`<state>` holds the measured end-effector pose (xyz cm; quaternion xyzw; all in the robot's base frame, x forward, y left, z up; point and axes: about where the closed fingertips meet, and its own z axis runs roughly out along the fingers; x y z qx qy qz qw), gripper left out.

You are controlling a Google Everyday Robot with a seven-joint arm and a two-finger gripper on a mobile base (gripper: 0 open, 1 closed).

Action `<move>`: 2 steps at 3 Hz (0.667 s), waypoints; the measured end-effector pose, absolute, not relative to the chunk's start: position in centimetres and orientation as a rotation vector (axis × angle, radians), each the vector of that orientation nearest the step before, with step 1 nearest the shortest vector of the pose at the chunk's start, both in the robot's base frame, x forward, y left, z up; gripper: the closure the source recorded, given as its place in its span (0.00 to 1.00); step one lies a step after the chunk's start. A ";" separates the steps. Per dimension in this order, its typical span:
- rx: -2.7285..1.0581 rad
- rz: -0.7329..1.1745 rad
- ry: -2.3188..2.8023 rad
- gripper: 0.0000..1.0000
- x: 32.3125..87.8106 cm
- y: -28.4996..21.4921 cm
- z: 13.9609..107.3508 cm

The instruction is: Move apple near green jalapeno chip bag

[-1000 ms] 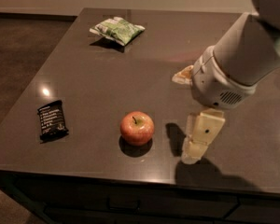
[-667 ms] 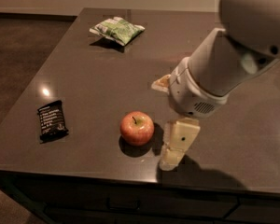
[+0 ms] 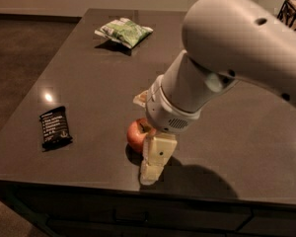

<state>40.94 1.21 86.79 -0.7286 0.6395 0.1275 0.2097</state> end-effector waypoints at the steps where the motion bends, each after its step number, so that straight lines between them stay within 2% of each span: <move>1: -2.043 0.366 1.766 0.00 41.7 2.1 85.9; 2: -2.057 0.375 1.771 0.15 42.3 2.1 85.5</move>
Offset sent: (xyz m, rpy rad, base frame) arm 0.0228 0.0057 -0.0184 -0.0163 0.0412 0.0270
